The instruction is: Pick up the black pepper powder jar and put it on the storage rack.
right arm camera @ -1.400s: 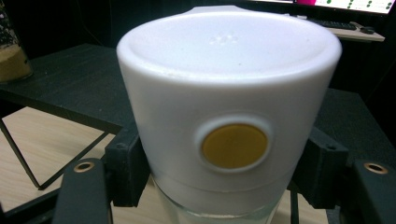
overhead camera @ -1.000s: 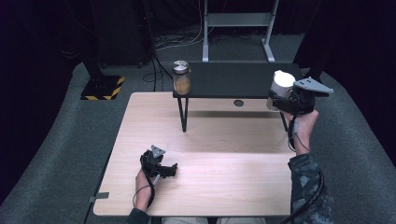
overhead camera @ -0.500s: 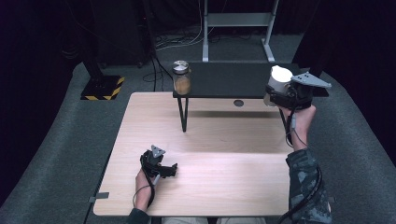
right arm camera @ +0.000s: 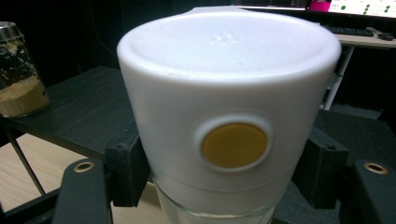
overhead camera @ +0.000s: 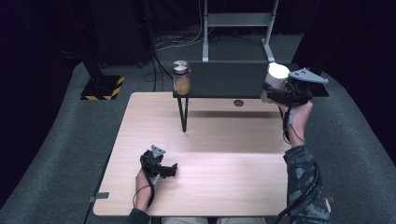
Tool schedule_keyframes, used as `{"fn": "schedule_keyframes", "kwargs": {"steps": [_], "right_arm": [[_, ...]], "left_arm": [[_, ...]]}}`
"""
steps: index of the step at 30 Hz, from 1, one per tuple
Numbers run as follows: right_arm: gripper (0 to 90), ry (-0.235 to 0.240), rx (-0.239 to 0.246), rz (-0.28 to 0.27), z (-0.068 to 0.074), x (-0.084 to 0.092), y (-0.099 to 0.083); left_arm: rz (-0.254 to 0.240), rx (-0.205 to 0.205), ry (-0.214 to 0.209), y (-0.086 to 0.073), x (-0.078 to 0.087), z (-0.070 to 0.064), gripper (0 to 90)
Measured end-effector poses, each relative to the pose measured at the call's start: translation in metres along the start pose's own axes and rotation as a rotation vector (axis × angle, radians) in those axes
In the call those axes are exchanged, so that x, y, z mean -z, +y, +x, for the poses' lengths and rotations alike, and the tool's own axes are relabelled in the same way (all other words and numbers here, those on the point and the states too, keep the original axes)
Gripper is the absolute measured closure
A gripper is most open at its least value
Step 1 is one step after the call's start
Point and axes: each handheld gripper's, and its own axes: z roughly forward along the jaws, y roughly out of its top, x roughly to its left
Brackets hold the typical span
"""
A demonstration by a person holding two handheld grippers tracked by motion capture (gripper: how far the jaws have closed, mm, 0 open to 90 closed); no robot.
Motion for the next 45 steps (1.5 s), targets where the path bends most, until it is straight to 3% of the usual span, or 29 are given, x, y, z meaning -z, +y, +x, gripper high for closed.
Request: {"fn": "schedule_keyframes", "kwargs": {"steps": [33, 45], "right_arm": [[29.7, 0.026, -0.01, -0.003, 0.001, -0.019, 0.021], [29.8, 0.042, -0.023, 0.017, 0.002, -0.036, 0.026]], "left_arm": [[0.0, -0.002, -0.001, 0.0, 0.0, 0.0, 0.2], [0.0, -0.003, -0.002, 0.0, 0.0, 0.0, 0.2]]}}
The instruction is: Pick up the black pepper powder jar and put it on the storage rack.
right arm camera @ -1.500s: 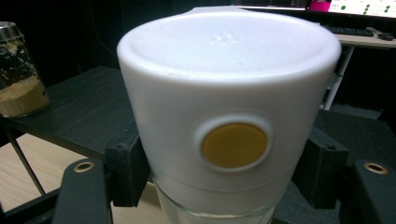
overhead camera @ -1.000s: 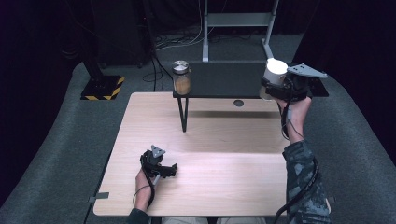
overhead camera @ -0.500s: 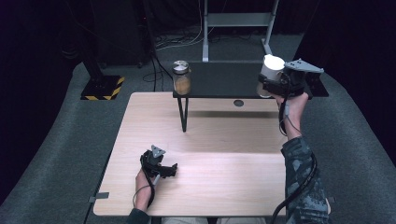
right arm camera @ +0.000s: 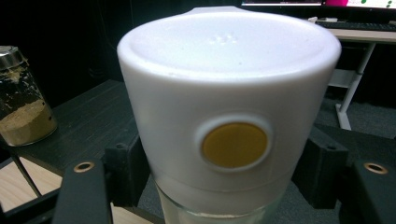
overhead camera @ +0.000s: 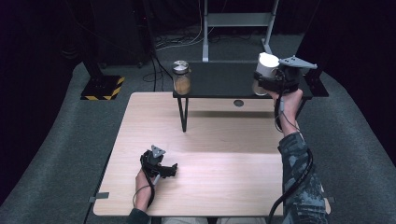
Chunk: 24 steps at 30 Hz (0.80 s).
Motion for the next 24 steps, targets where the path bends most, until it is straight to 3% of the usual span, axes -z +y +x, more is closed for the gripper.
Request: {"fn": "schedule_keyframes", "kwargs": {"steps": [24], "right_arm": [[29.7, -0.005, -0.007, 0.023, 0.007, -0.024, 0.008]], "left_arm": [[-0.001, 0.0, 0.0, 0.0, 0.0, 0.0, 0.2]]}}
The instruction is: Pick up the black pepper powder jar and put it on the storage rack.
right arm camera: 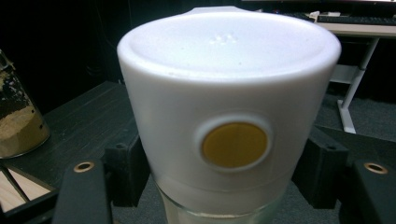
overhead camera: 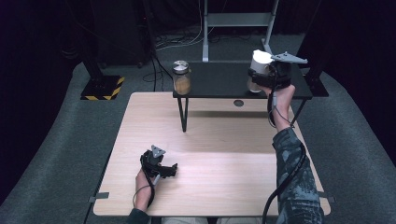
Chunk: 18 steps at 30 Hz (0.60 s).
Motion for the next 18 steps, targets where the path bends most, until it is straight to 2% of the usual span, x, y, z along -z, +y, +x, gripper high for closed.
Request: {"fn": "schedule_keyframes", "kwargs": {"steps": [11, 15, 18], "right_arm": [[29.8, -0.01, 0.004, 0.012, 0.005, -0.01, -0.002], [29.7, -0.023, 0.015, 0.037, 0.006, -0.014, -0.003], [29.8, -0.023, -0.011, 0.025, 0.003, -0.015, -0.009]], "left_arm": [[0.0, 0.0, 0.0, 0.0, 0.0, 0.0, 0.2], [0.0, 0.0, 0.0, 0.0, 0.0, 0.0, 0.2], [0.0, 0.0, 0.0, 0.0, 0.0, 0.0, 0.2]]}}
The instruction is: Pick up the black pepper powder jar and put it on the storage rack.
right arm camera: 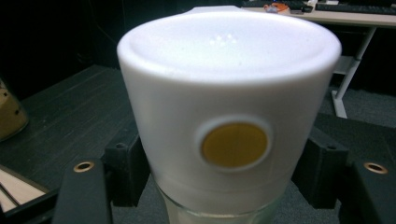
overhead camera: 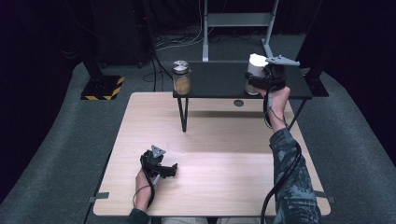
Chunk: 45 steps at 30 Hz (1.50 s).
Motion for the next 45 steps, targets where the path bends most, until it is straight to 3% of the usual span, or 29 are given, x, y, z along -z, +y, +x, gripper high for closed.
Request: {"fn": "schedule_keyframes", "kwargs": {"steps": [37, 39, 40, 41, 42, 45], "right_arm": [[29.1, 0.007, -0.001, 0.031, -0.002, 0.0, 0.008], [24.2, 0.006, 0.005, 0.035, -0.001, 0.0, 0.009], [10.4, 0.002, 0.029, 0.061, 0.002, 0.002, 0.015], [10.4, 0.002, 0.029, 0.061, 0.002, 0.002, 0.015], [4.1, 0.017, 0.028, 0.111, 0.001, 0.001, 0.024], [0.0, 0.004, 0.053, 0.199, 0.007, 0.004, 0.038]], "left_arm": [[0.0, 0.0, 0.0, 0.0, 0.0, 0.0, 0.2], [0.0, 0.0, -0.001, 0.0, 0.0, 0.0, 0.2], [0.0, 0.0, -0.001, 0.0, 0.0, 0.0, 0.2], [0.0, 0.0, -0.001, 0.0, 0.0, 0.0, 0.2], [0.0, 0.0, -0.001, 0.0, 0.0, 0.0, 0.2], [0.0, 0.0, -0.001, 0.0, 0.0, 0.0, 0.2]]}}
